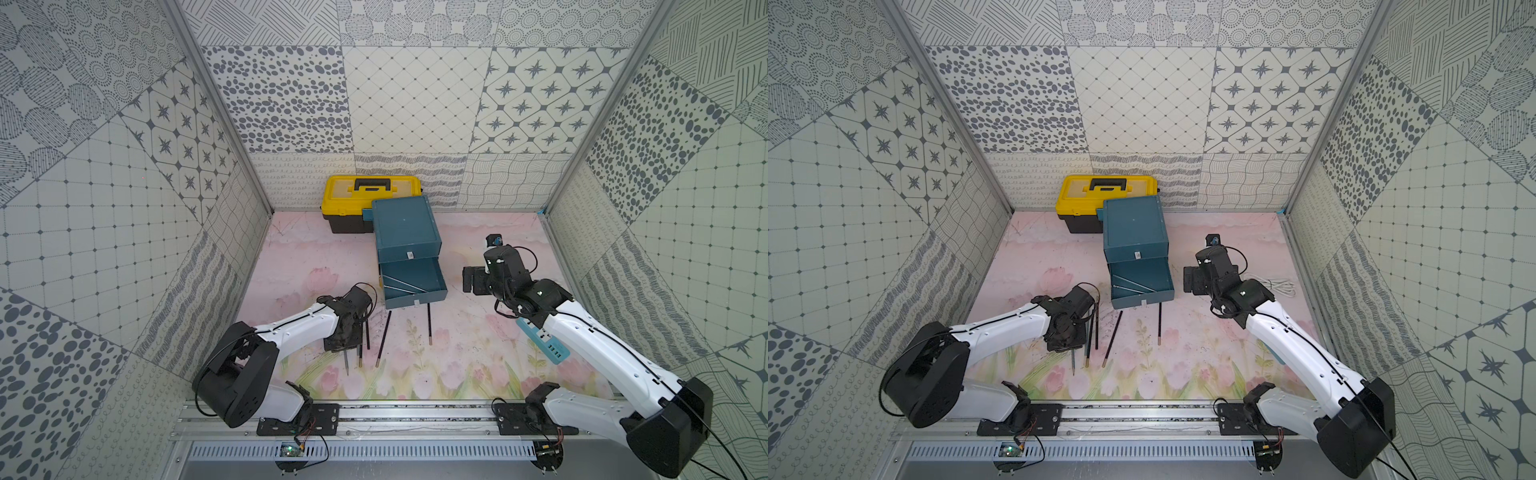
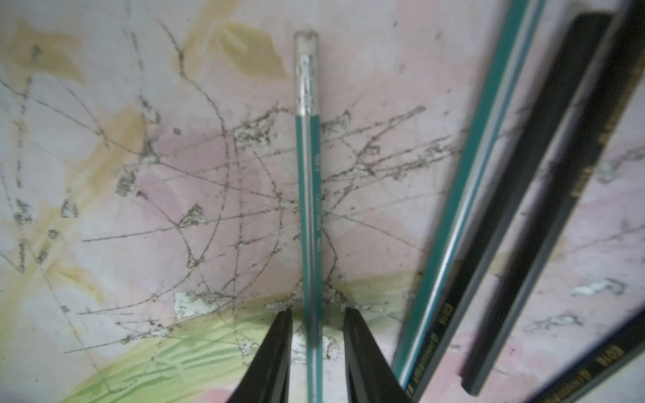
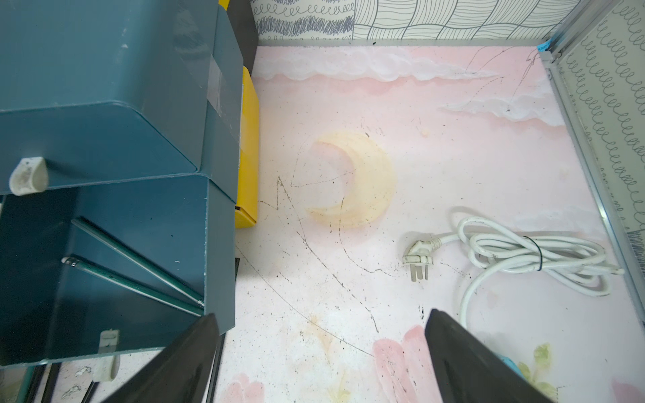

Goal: Please place the pencils in the drawer according to their color
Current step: Pick up the pencil from the center of the board.

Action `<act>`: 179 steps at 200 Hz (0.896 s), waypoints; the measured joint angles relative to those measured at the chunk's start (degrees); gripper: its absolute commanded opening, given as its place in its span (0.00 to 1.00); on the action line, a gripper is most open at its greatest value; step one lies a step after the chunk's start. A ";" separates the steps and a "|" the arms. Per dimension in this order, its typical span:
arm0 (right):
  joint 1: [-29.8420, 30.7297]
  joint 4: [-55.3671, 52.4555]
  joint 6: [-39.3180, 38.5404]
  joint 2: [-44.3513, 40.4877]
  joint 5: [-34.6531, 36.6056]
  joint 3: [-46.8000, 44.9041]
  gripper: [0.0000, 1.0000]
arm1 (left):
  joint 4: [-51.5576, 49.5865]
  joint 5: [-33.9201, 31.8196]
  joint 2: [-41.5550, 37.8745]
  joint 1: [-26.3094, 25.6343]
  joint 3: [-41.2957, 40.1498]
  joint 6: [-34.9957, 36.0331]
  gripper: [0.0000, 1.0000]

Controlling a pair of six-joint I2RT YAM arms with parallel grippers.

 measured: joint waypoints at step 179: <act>0.00 0.02 0.17 -2.27 -0.37 -0.31 0.99 | 2.21 2.34 -1.01 1.29 -1.36 0.83 0.00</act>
